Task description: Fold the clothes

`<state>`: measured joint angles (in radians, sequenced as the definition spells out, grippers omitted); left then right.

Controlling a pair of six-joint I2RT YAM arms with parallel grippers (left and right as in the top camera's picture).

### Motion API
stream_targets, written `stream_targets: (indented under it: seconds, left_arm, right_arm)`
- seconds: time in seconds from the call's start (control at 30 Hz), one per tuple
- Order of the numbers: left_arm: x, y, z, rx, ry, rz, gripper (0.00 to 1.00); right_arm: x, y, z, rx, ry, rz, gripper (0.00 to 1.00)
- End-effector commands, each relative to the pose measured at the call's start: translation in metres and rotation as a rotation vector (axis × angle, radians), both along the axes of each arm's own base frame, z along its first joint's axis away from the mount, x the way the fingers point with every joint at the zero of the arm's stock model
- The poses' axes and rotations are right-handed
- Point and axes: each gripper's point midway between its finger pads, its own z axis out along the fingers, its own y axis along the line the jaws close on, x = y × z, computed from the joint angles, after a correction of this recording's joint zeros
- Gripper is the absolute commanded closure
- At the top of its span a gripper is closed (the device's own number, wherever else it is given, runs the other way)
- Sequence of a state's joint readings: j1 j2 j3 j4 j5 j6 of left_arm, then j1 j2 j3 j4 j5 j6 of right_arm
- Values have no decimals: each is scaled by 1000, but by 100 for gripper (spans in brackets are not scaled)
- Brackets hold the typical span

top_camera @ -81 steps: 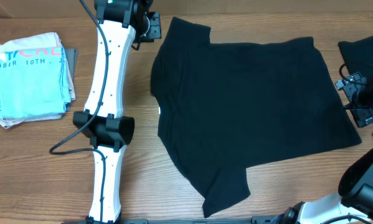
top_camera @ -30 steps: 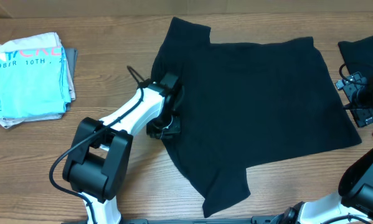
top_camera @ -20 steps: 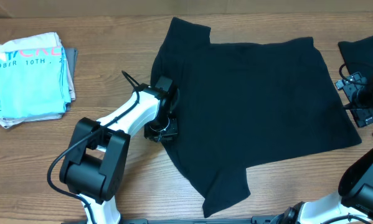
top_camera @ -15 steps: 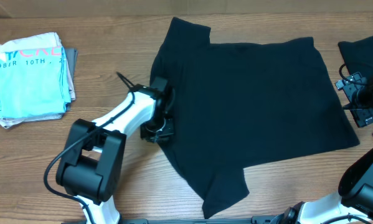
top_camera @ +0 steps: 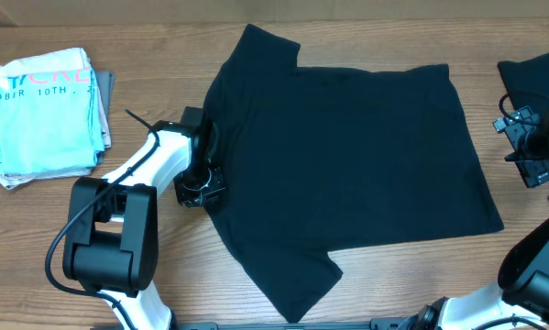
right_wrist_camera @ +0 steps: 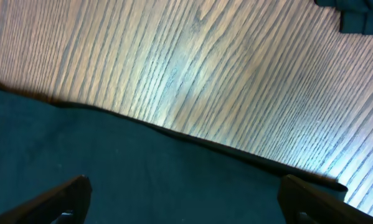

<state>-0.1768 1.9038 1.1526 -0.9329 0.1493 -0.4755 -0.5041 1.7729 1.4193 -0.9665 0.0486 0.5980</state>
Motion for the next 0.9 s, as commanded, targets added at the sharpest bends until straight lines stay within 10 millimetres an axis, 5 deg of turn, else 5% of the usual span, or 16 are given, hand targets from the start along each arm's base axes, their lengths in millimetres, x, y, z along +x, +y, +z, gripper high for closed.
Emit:
stream_targets:
  seconds: [0.0, 0.27, 0.4, 0.43, 0.6, 0.77, 0.87]
  left_arm:
    - [6, 14, 1, 70, -28, -26, 85]
    - [67, -11, 118, -31, -380, -38, 79]
    - [84, -22, 169, -96, -528, -43, 66]
    - [89, -23, 178, -101, -561, -43, 56]
    - [98, -24, 192, -108, -624, -42, 0]
    - [97, -24, 190, -108, -616, -42, 0]
    - [97, -24, 190, -108, -616, -42, 0]
  right_arm:
    - [2, -2, 4, -9, -12, 3, 0]
    - [2, -2, 4, -9, -12, 3, 0]
    - [2, -2, 4, -9, -12, 3, 0]
    - [2, -2, 4, -9, -12, 3, 0]
    - [11, -6, 8, -29, -52, -1, 0]
    - [25, -5, 13, -16, -117, 16, 0]
    - [23, 16, 10, 77, -116, 108, 0]
